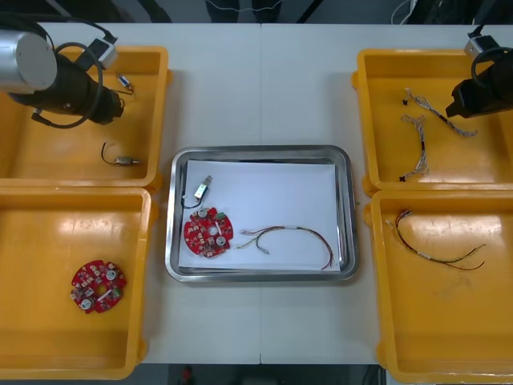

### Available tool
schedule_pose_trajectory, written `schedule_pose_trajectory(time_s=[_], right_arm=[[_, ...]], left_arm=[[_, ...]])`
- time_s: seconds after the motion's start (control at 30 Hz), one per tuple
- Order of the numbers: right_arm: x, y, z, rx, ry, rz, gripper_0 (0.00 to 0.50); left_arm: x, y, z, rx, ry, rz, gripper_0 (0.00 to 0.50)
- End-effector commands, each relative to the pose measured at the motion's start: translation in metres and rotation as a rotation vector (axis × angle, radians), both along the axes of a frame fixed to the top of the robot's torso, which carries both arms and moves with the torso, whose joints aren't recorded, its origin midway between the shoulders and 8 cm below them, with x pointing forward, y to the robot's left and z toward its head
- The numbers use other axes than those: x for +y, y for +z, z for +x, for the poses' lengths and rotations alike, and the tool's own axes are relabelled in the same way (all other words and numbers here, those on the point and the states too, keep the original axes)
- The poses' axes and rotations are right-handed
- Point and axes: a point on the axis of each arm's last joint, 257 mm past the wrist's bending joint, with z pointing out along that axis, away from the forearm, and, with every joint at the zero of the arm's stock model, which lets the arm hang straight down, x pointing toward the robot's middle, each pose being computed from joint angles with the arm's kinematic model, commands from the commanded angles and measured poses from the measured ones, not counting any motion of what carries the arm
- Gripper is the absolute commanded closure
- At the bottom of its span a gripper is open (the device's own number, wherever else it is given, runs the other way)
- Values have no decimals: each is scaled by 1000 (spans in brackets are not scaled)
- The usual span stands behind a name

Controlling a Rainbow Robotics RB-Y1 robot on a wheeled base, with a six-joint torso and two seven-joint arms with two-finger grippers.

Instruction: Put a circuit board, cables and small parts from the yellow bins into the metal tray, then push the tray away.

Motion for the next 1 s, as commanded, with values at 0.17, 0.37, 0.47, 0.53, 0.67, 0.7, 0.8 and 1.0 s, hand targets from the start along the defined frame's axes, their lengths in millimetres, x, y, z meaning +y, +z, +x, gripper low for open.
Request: schedule_pose_trajectory(time_s=[0.17, 0.37, 0.47, 0.53, 0.67, 0.7, 0.8, 1.0], right_arm=[[23, 30, 19, -69, 63, -4, 0], [22, 12, 23, -85, 35, 41, 0], [21, 9, 22, -77, 43, 13, 0], [21, 8, 22, -75, 44, 10, 0], [21, 0, 18, -57, 47, 9, 0], [21, 0, 19, -58, 49, 6, 0], [22, -8, 17, -46, 47, 5, 0], [22, -12, 16, -41, 50, -4, 0]], left_arm=[[9, 28, 18, -80, -46, 89, 0], [18, 32, 25, -117, -51, 120, 0], [18, 35, 27, -129, -58, 133, 0], [20, 37, 28, -137, -58, 140, 0], [27, 32, 32, -145, -53, 149, 0], [30, 31, 32, -145, -54, 156, 0], [36, 25, 34, -149, -64, 171, 0], [37, 18, 34, -142, -59, 154, 0]])
